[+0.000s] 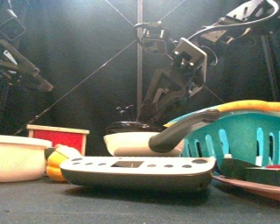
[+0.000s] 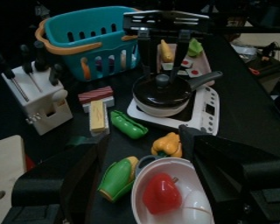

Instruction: Grab pot lid

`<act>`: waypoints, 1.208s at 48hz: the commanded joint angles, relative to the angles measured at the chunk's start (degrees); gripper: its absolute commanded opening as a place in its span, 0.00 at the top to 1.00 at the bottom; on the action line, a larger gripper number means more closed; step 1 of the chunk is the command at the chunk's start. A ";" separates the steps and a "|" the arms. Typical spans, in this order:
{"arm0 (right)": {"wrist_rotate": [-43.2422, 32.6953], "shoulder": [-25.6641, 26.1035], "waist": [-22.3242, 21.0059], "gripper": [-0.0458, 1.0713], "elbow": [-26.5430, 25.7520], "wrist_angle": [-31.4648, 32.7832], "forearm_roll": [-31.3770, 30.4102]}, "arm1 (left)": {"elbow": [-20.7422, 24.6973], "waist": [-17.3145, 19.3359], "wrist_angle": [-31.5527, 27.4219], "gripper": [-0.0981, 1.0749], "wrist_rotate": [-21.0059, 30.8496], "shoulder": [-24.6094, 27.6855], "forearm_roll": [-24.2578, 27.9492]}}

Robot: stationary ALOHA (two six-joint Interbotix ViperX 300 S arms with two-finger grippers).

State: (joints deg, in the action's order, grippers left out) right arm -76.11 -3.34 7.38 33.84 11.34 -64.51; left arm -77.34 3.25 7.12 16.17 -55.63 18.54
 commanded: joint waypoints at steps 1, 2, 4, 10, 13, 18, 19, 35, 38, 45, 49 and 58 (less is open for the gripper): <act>0.09 1.05 0.09 0.23 -0.62 0.00 0.09 | 0.88 0.35 0.26 0.08 0.00 0.18 -0.09; 0.09 1.14 0.09 0.23 -0.53 0.00 0.09 | 0.79 0.35 0.26 0.08 0.00 0.18 -0.09; 0.09 1.05 0.09 0.23 -0.53 -0.09 0.18 | 0.79 0.35 0.26 0.08 0.00 0.18 -0.09; 0.09 1.14 0.09 0.23 -0.62 0.00 0.18 | 0.70 0.44 0.26 0.08 0.00 0.18 -0.09; 0.09 1.05 0.18 0.23 -0.62 0.00 0.18 | 0.70 0.44 0.26 0.08 0.00 0.18 -0.09; 0.09 1.05 0.18 0.23 -0.62 0.00 0.18 | 0.70 0.44 0.26 0.08 0.00 0.18 -0.09; 0.09 1.05 0.18 0.23 -0.53 0.00 0.26 | 0.62 0.44 0.26 0.08 0.00 0.18 -0.09; 0.09 1.05 0.53 0.23 -0.70 0.00 0.44 | 0.44 0.44 0.26 0.08 0.00 0.18 -0.09; 0.09 0.97 0.62 0.23 -0.70 0.00 0.44 | 0.44 0.44 0.18 0.08 0.00 0.18 -0.09; 0.09 0.97 0.70 0.23 -0.62 0.00 0.44 | 0.44 0.44 0.26 0.08 0.00 0.18 -0.09; 0.09 0.97 0.79 0.23 -0.62 0.00 0.53 | 0.44 0.44 0.26 0.08 0.00 0.18 -0.09; 0.09 0.88 0.70 0.23 -0.70 0.00 0.44 | 0.44 0.44 0.26 0.08 0.00 0.18 -0.09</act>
State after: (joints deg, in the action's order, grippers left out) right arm -76.11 -3.69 8.09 33.84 11.34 -64.07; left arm -77.70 3.60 7.12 16.17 -55.63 18.54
